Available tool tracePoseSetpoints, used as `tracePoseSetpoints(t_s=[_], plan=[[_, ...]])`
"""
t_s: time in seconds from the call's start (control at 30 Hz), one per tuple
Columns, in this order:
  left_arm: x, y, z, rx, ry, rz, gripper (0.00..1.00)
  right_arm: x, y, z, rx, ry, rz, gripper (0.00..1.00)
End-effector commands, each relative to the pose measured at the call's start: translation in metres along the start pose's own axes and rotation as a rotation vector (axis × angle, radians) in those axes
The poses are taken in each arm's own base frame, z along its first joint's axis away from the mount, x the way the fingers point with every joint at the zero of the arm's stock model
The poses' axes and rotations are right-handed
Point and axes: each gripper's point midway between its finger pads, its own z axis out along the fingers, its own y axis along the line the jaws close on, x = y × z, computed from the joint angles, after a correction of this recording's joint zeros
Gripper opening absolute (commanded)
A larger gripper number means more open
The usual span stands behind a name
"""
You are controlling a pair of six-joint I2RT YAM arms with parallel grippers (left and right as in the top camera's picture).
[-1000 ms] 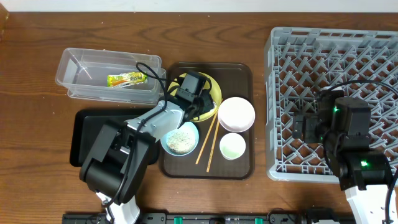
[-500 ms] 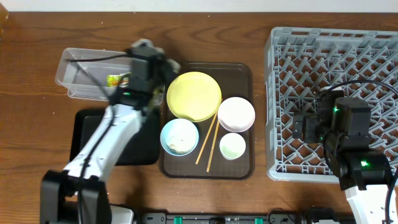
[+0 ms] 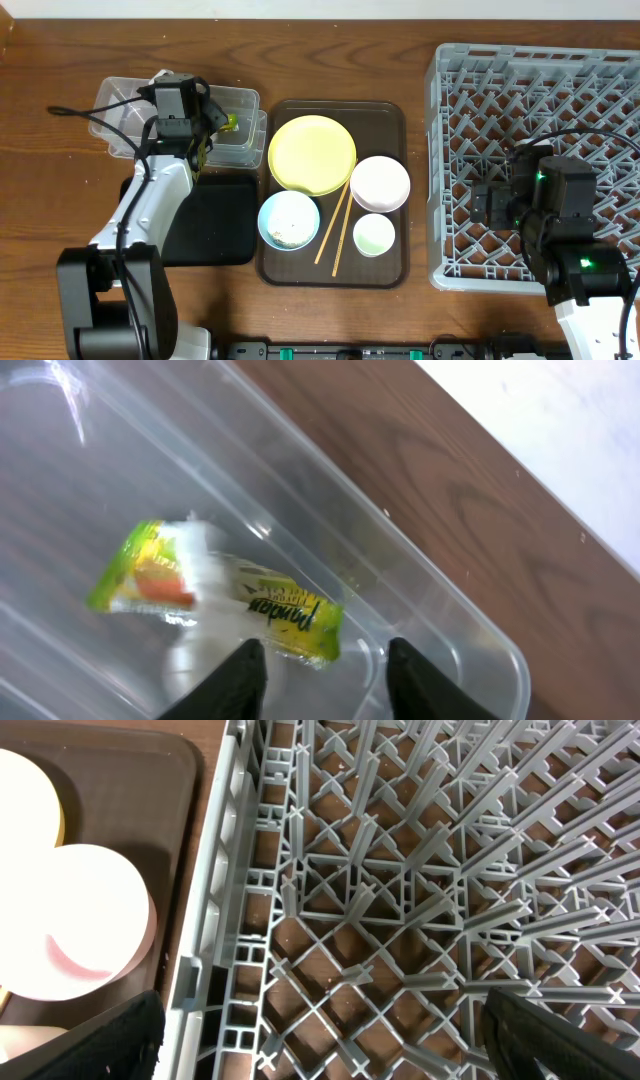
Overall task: Sort waste into correct bins and load items into the dishwasher rack
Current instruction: 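Move the left gripper to the light-blue bowl and grasp its rim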
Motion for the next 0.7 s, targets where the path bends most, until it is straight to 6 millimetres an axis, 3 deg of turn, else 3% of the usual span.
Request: tracePoseSetpoints(t_s=[0.0, 0.07, 0.17, 0.47, 0.67], plan=[[-0.017, -0.022, -0.024, 0.079, -0.027, 0.152, 0.44, -0.008, 0.000, -0.005, 0.000, -0.022, 0.016, 0.99], [-0.012, -0.031, -0.040, 0.120, 0.004, 0.169, 0.44, -0.008, 0.000, -0.005, 0.000, -0.021, 0.016, 0.99], [0.011, -0.038, -0.063, 0.145, 0.092, 0.193, 0.45, -0.008, 0.000, -0.005, 0.000, -0.021, 0.016, 0.99], [0.146, -0.039, -0.102, 0.100, 0.499, 0.541, 0.45, -0.008, 0.000, -0.005, 0.000, -0.021, 0.016, 0.99], [0.209, -0.054, -0.115, 0.138, 0.622, 0.708, 0.45, -0.008, 0.000, -0.005, 0.000, -0.021, 0.016, 0.99]])
